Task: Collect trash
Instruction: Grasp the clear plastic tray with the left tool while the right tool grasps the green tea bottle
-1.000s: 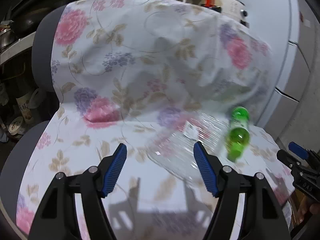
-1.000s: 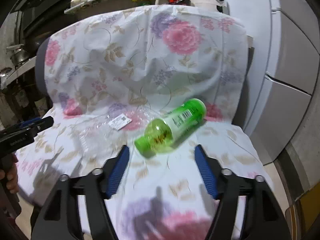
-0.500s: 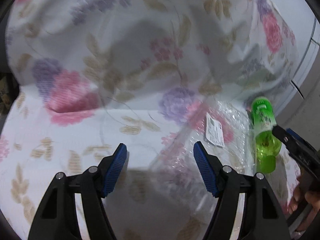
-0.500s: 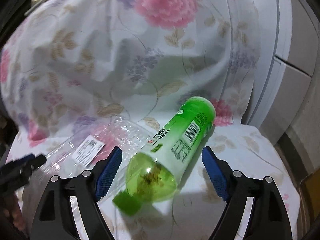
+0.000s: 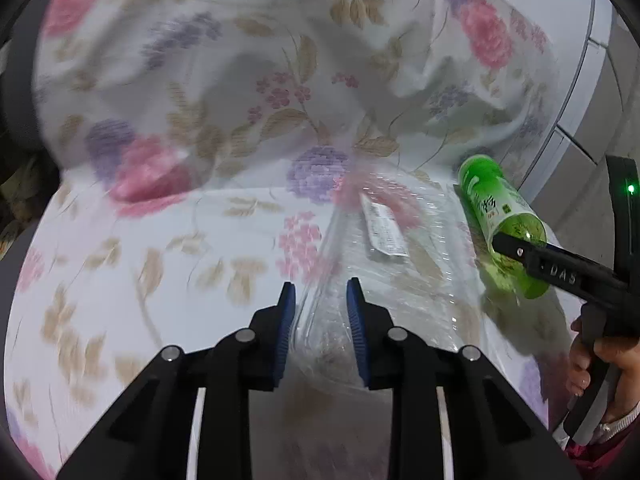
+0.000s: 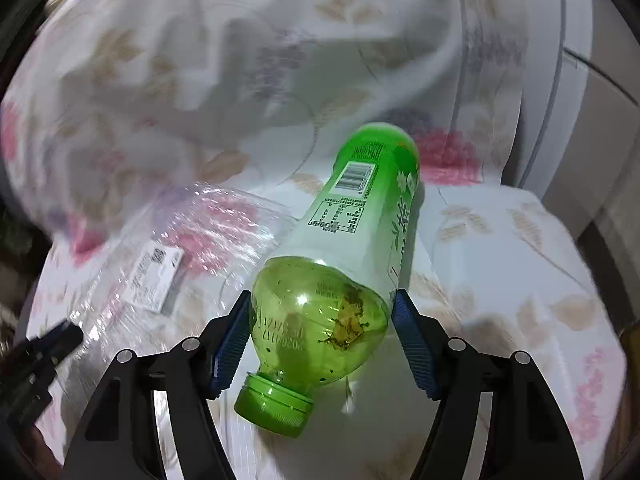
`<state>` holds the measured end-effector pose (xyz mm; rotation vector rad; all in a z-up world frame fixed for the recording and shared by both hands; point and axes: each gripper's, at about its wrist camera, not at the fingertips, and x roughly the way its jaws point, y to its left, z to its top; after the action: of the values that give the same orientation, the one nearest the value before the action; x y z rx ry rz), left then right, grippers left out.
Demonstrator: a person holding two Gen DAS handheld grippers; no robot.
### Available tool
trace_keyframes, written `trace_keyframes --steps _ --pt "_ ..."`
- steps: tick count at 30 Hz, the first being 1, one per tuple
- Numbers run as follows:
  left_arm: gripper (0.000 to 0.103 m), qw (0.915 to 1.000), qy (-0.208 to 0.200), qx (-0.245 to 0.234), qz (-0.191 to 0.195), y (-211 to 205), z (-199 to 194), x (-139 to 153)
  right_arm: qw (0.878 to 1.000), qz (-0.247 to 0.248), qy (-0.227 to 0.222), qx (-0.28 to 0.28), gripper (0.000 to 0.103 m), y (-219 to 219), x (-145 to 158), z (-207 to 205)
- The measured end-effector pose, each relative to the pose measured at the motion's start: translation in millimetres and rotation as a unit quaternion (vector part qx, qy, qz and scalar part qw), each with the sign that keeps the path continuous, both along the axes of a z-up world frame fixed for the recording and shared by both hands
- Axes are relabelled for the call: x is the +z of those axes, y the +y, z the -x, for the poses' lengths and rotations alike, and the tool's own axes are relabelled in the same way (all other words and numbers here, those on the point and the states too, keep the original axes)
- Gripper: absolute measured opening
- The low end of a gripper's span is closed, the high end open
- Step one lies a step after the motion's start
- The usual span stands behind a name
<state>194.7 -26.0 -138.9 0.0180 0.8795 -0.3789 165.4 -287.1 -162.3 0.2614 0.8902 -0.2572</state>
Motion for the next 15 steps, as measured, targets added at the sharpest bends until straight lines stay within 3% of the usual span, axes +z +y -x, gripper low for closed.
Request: trace_keyframes --steps 5,12,15 --pt "0.018 0.9995 -0.003 0.028 0.017 8.5 55.2 0.9 0.998 0.033 0.002 0.047 0.069 16.3 12.0 54.5" --pt "0.018 0.9996 0.003 0.015 0.025 6.0 109.9 -4.4 0.994 0.041 0.006 0.102 0.069 33.3 16.6 122.8" --pt "0.026 0.9994 0.011 0.021 0.025 9.6 120.1 -9.5 0.992 0.061 0.008 0.111 0.070 34.3 13.4 130.0"
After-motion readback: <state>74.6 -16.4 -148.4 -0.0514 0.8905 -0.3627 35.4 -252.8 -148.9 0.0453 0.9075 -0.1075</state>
